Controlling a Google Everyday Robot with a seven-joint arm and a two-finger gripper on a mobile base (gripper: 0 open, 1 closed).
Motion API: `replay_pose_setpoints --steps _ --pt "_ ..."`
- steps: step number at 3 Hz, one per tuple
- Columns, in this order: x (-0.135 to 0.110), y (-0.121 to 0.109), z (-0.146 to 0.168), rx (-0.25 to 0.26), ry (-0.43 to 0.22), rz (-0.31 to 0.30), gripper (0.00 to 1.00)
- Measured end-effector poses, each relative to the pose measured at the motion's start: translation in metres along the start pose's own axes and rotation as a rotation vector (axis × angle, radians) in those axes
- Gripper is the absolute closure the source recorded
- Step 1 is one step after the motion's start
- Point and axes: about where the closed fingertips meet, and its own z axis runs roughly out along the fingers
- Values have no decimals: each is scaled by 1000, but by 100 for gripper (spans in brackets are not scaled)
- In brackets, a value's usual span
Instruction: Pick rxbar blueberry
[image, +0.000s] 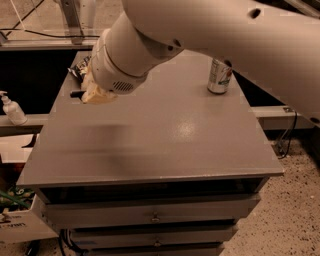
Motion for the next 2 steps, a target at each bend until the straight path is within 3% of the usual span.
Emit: replay_pose_setpoints --steps 1,2 --pt "0 4 -4 17 -24 14 100" --pt "10 7 -16 78 -80 63 100"
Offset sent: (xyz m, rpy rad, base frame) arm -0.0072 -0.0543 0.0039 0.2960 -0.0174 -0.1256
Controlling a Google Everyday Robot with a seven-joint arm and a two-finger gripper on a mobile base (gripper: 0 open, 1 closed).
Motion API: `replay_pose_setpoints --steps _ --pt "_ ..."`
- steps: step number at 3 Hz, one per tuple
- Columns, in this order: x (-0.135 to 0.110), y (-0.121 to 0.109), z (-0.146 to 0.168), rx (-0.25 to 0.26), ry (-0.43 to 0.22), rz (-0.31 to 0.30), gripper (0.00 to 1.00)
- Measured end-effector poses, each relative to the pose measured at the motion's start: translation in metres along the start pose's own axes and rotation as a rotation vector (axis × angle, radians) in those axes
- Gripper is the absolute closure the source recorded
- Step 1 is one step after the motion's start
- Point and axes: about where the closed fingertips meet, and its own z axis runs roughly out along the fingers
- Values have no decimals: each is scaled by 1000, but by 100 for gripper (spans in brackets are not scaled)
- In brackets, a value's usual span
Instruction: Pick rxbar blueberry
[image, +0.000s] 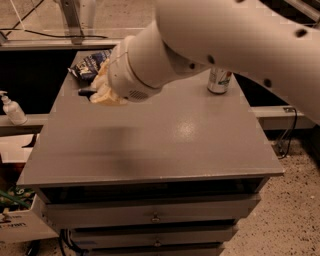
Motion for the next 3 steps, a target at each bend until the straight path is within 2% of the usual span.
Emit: replay_pose_setpoints --steps 2,3 --pt "31 7 -40 180 -134 163 100" --pt "31 3 -57 209 -157 213 100"
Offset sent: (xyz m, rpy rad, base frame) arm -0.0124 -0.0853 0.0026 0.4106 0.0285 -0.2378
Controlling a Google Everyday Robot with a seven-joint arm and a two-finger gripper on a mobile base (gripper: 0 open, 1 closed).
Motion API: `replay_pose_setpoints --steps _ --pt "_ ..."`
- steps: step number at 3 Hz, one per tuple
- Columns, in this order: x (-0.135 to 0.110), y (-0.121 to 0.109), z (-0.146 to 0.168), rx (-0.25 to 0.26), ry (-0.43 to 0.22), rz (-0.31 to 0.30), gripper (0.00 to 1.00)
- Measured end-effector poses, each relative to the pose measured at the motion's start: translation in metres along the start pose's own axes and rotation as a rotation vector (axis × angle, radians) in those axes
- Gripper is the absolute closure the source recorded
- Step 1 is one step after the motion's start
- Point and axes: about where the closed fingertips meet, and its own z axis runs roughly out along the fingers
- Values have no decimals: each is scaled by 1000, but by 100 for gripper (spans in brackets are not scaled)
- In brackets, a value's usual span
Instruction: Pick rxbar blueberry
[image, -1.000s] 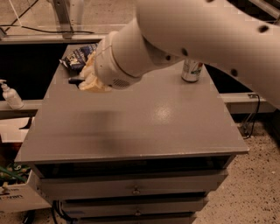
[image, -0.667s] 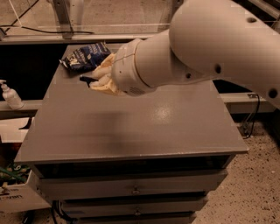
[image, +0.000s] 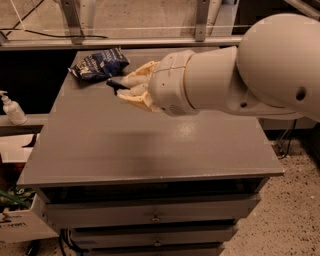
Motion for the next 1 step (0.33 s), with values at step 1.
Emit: replay_pose_setpoints --steps 1 --pt "0 0 0 0 0 0 100"
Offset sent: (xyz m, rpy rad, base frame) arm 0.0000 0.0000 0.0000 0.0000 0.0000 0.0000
